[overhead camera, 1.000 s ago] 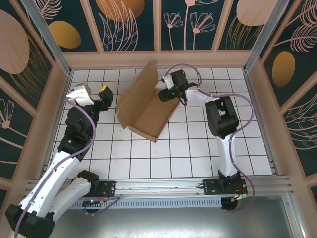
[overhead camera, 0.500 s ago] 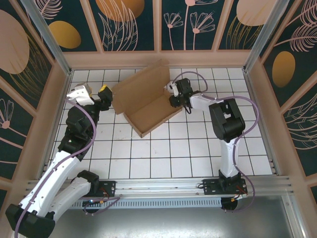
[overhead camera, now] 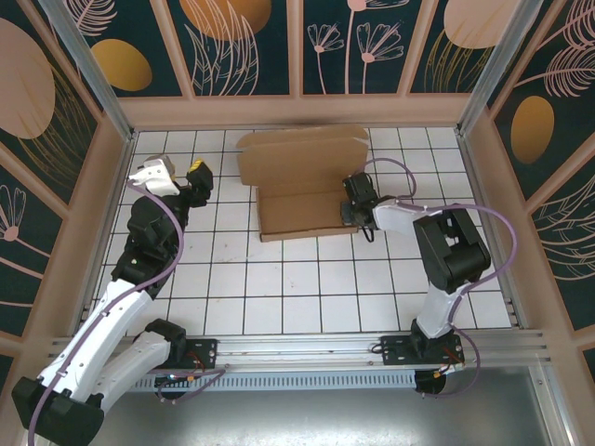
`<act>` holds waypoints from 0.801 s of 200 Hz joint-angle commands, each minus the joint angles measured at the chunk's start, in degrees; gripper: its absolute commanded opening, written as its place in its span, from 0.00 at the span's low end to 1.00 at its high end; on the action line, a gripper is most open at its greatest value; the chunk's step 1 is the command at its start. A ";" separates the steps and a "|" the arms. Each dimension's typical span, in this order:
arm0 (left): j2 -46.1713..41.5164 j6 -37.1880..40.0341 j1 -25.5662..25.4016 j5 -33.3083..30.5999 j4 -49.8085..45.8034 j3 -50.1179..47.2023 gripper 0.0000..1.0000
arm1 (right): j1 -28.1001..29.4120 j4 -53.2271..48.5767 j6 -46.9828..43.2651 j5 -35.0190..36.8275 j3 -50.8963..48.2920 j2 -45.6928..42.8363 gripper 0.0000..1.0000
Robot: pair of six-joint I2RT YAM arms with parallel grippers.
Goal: Fold the paper box
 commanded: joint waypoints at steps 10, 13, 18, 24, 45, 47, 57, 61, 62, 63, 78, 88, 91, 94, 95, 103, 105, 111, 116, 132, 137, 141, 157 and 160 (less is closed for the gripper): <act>0.54 -0.62 -0.33 0.46 1.50 -0.36 0.72 | 0.30 -1.36 4.05 3.06 -4.90 -4.61 0.13; 0.56 -0.69 -0.35 0.47 1.60 -0.40 0.72 | 0.34 -1.25 4.11 2.76 -5.35 -5.19 0.13; 0.70 -0.73 -0.34 0.42 1.67 -0.40 0.72 | 0.30 -1.06 4.29 1.95 -5.93 -5.73 0.13; 0.89 -0.71 -0.33 0.46 1.75 -0.44 0.72 | 0.37 -0.74 4.39 0.91 -6.40 -6.30 0.14; 1.99 -0.67 -0.31 1.10 2.40 -0.82 0.73 | 0.30 -0.01 4.89 -1.92 -6.25 -7.70 0.24; 2.15 -0.59 -0.34 1.29 2.52 -0.84 0.73 | 0.35 0.08 4.91 -2.15 -6.17 -7.85 0.25; 2.81 -0.32 -0.33 2.51 3.33 -1.21 0.75 | 0.11 0.43 5.09 -3.21 -5.45 -9.14 0.35; 3.05 -0.06 -0.33 3.40 4.02 -1.55 0.76 | 0.02 0.66 5.01 -3.77 -5.14 -9.87 0.39; 3.08 0.01 -0.33 3.66 4.23 -1.63 0.76 | -0.01 0.74 5.01 -3.86 -5.09 -10.06 0.40; 3.14 0.09 -0.33 3.98 4.37 -1.68 0.76 | -0.03 0.78 5.05 -3.99 -4.97 -10.19 0.41; 3.21 0.53 -0.33 7.04 5.98 -2.30 0.79 | -0.27 2.00 4.30 -4.85 -3.73 -13.40 0.53; 3.31 0.82 -0.35 7.41 7.19 -2.88 0.80 | -0.48 3.16 3.34 -5.06 -2.90 -15.62 0.57; 3.45 0.75 -0.33 7.06 7.55 -3.13 0.80 | -0.63 3.70 3.03 -5.27 -2.74 -16.20 0.58; 3.61 0.47 -0.33 6.53 7.67 -3.25 0.80 | -0.66 4.53 2.66 -5.42 -2.71 -16.96 0.59; 3.71 0.37 -0.33 6.33 7.68 -3.28 0.80 | -0.71 4.74 2.56 -5.48 -2.68 -17.20 0.59; 4.39 -0.19 -0.29 4.89 8.13 -3.43 0.80 | -0.82 6.71 1.77 -5.37 -2.78 -19.12 0.61; 4.53 -0.05 -0.28 4.66 8.48 -3.51 0.80 | -0.83 7.25 1.47 -5.30 -2.82 -19.53 0.62; 5.05 0.24 -0.28 4.64 9.54 -3.78 0.81 | -0.99 8.77 0.69 -5.19 -2.88 -20.74 0.62; 5.49 0.64 -0.32 5.04 10.42 -3.91 0.81 | -1.18 10.23 -0.02 -5.25 -2.93 -21.72 0.62; 7.50 2.43 -0.33 9.61 16.76 -5.48 0.83 | -2.49 18.40 -2.47 -6.29 -5.08 -25.13 0.61; 8.50 1.55 -0.30 10.26 18.78 -6.11 0.80 | -3.15 21.18 -2.74 -6.04 -6.19 -26.10 0.59; 9.29 1.24 -0.31 10.38 19.97 -6.41 0.78 | -3.91 23.58 -3.13 -6.41 -6.98 -26.72 0.58; 13.02 1.59 -0.24 6.59 21.93 -6.24 0.78 | -6.67 35.21 -9.19 -11.25 -11.80 -27.98 0.57; 13.85 1.94 -0.24 5.74 21.89 -5.86 0.81 | -6.77 36.38 -11.09 -11.74 -12.10 -27.85 0.57</act>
